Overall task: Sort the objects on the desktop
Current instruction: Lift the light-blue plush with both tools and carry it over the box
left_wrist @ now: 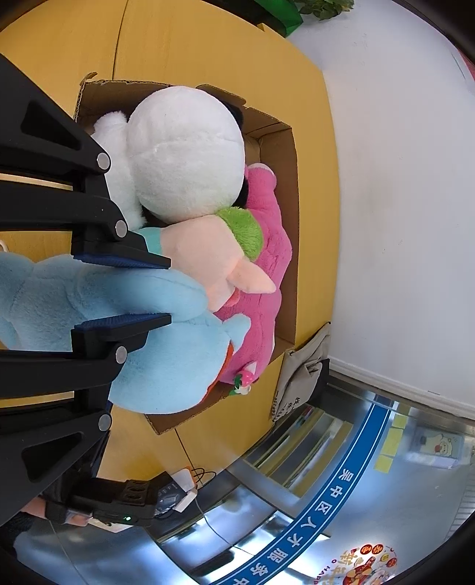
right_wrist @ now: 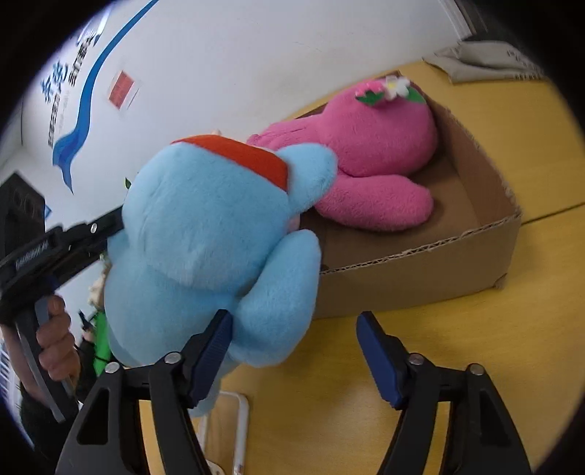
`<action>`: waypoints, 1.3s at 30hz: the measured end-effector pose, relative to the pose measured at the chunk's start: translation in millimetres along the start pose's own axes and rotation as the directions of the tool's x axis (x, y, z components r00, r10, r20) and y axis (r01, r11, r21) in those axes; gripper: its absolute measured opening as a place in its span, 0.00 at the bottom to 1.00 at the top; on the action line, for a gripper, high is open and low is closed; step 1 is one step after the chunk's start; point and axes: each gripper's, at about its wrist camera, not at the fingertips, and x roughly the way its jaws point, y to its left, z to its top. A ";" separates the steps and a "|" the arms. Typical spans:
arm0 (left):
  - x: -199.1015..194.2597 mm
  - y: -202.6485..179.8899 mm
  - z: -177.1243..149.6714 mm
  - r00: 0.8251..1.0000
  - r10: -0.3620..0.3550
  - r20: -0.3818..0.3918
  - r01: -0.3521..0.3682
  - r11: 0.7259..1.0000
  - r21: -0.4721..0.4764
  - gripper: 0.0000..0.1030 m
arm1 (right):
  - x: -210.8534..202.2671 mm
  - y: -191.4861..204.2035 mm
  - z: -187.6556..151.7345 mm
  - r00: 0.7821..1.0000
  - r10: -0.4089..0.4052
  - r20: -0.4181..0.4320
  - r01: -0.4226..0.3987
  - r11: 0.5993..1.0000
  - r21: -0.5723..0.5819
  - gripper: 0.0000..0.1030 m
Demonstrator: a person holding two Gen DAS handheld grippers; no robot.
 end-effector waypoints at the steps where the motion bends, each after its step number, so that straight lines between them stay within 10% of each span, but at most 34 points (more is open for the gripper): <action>1: -0.1 -1.3 -0.5 1.000 0.002 -0.001 -0.002 1.000 0.007 0.23 | 3.2 -0.1 1.4 1.000 0.009 0.001 -0.009 1.000 0.002 0.49; 3: -0.2 -3.5 -0.4 1.000 0.005 0.001 -0.005 1.000 0.015 0.23 | 8.5 1.1 4.3 1.000 0.029 0.004 -0.029 1.000 0.001 0.31; 10: 4.8 -8.5 14.8 1.000 -0.022 0.016 0.022 1.000 0.006 0.22 | -3.5 18.0 14.3 0.998 0.033 0.050 -0.030 0.998 -0.059 0.23; 21: 35.3 -23.7 45.9 0.998 -0.062 0.019 0.062 0.998 0.004 0.22 | -51.6 37.8 98.3 0.968 -0.143 0.204 0.190 0.953 -0.237 0.23; 29: 117.6 -23.4 51.1 0.996 -0.021 -0.082 0.023 1.000 0.014 0.23 | 0.3 -11.1 122.8 0.944 -0.327 0.049 0.328 0.910 -0.255 0.25; 39: 126.8 -35.1 41.6 0.997 0.051 -0.049 -0.047 0.995 0.086 0.24 | -35.6 25.4 139.0 0.959 -0.233 0.164 0.275 0.906 -0.323 0.30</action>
